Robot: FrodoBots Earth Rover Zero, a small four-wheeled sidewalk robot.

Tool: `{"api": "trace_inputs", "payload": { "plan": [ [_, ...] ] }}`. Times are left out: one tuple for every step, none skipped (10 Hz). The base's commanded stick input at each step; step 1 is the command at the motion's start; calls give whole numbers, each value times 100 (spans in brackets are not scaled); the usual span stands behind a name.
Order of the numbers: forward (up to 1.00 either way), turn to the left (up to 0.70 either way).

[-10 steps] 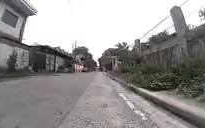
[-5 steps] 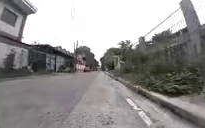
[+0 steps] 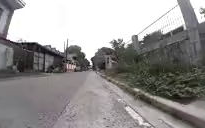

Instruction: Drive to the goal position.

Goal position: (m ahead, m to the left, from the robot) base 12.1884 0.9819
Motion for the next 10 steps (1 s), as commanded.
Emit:
{"api": "trace_inputs", "payload": {
  "plan": [
    [100, 0],
    [100, 0],
    [100, 0],
    [100, 0],
    [100, 0],
    [100, 0],
    [100, 0],
    [100, 0],
    [100, 0],
    [100, 0]
  ]
}}
